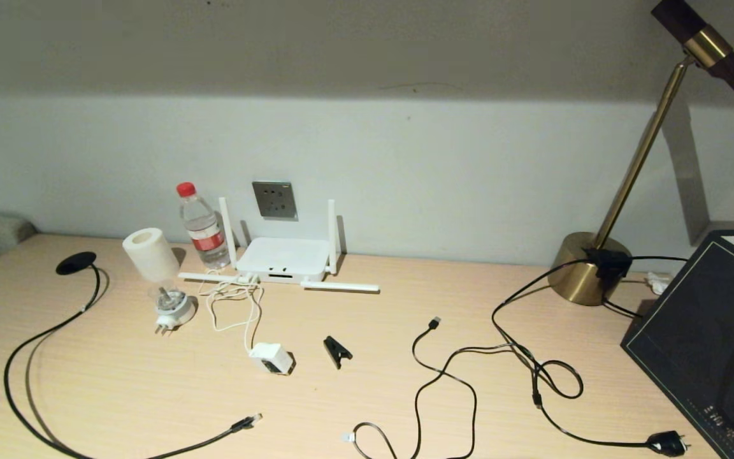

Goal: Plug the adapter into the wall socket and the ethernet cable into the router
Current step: Pick up plug

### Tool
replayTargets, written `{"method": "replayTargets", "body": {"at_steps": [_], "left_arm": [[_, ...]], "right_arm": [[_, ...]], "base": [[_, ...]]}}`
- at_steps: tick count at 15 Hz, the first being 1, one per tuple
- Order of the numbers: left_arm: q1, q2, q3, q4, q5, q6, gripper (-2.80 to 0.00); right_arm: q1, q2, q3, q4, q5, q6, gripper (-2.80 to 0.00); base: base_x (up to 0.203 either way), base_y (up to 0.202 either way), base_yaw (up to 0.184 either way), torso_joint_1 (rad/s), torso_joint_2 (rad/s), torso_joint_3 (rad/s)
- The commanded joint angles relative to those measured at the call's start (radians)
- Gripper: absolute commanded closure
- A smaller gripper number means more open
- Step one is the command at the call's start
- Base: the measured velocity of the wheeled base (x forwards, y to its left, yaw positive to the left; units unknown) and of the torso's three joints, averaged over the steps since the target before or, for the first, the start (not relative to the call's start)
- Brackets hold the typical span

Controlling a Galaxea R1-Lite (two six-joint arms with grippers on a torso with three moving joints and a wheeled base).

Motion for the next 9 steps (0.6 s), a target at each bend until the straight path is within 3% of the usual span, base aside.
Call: {"method": "replayTargets", "body": {"at_steps": [1, 3, 6, 9], "left_arm": [[0.0, 0.0, 0.0, 0.002, -0.002, 0.0, 0.0], [0.0, 0.0, 0.0, 0.002, -0.002, 0.007, 0.0], [0.0, 0.017, -0.06, -0.006, -0.008, 0.116, 0.0], [-0.005, 0.238, -0.212, -0.022, -0.032, 0.137, 0.0]], "right_arm": [[0.0, 0.002, 0.035, 0.0, 0.0, 0.0, 0.0], [0.0, 0.002, 0.035, 0.0, 0.0, 0.0, 0.0], [0.0, 0.002, 0.035, 0.0, 0.0, 0.0, 0.0], [0.0, 0.002, 0.035, 0.0, 0.0, 0.0, 0.0]], "base": [[0.0, 0.0, 0.0, 0.0, 0.0, 0.0], [0.0, 0.0, 0.0, 0.0, 0.0, 0.0], [0.0, 0.0, 0.0, 0.0, 0.0, 0.0], [0.0, 0.0, 0.0, 0.0, 0.0, 0.0]]}}
